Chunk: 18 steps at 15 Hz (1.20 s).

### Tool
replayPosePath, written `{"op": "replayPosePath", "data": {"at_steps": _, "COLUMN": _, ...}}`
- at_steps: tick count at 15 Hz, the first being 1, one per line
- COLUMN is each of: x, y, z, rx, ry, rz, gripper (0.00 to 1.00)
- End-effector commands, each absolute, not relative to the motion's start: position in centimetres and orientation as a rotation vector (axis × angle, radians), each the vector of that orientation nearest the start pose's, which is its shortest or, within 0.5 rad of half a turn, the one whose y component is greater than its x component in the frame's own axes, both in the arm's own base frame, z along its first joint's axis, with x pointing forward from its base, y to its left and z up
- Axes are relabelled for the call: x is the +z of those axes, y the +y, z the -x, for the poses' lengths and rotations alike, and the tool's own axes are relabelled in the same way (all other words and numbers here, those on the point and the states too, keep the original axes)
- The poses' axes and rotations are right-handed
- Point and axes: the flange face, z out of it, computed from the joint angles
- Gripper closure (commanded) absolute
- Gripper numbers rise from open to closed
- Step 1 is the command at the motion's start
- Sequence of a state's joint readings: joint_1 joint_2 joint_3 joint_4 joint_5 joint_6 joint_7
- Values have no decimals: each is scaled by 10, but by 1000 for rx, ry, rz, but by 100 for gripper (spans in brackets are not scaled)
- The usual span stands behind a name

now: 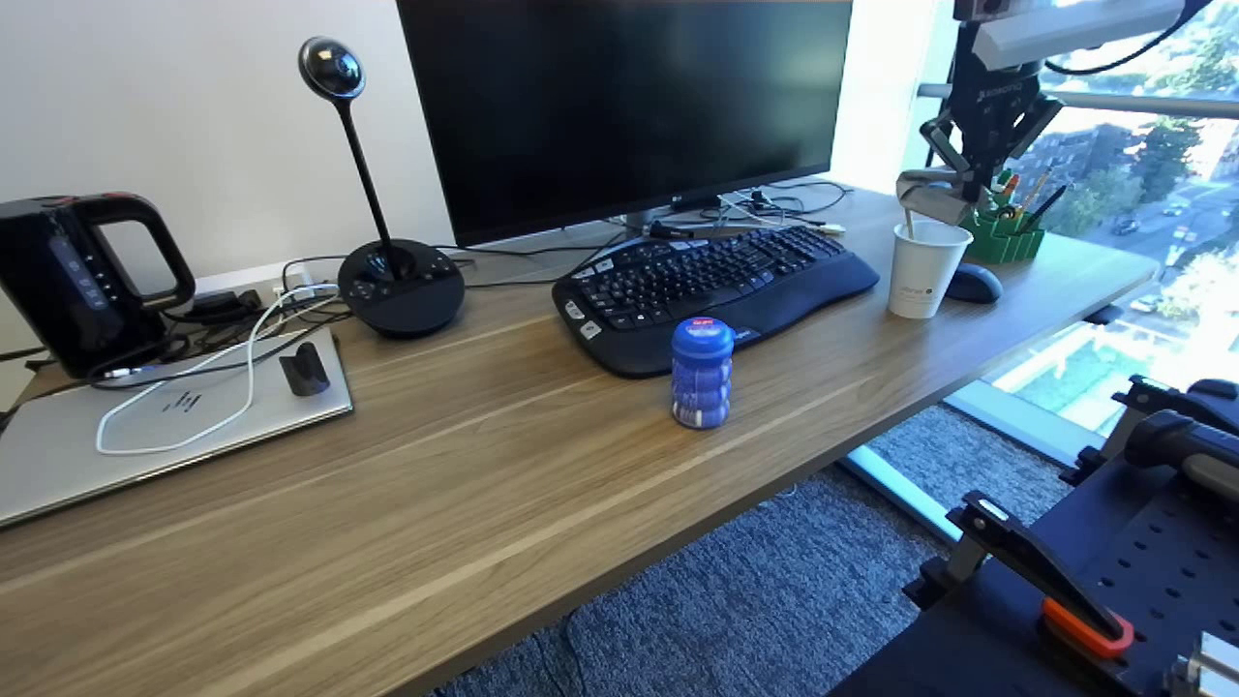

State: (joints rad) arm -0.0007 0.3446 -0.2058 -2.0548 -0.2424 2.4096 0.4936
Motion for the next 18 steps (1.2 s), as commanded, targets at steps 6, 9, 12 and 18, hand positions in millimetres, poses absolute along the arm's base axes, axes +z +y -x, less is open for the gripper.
{"op": "replayPosePath", "data": {"at_steps": 6, "x": 273, "y": -123, "z": -599, "rx": -65, "ry": 929, "rz": 3242, "gripper": 67}}
{"op": "replayPosePath", "data": {"at_steps": 9, "x": 273, "y": -123, "z": -601, "rx": -68, "ry": 935, "rz": 3241, "gripper": 48}}
{"op": "replayPosePath", "data": {"at_steps": 12, "x": 273, "y": -122, "z": -602, "rx": -70, "ry": 933, "rz": 3242, "gripper": 25}}
{"op": "replayPosePath", "data": {"at_steps": 18, "x": 272, "y": -117, "z": -603, "rx": -71, "ry": 903, "rz": 3257, "gripper": 0}}
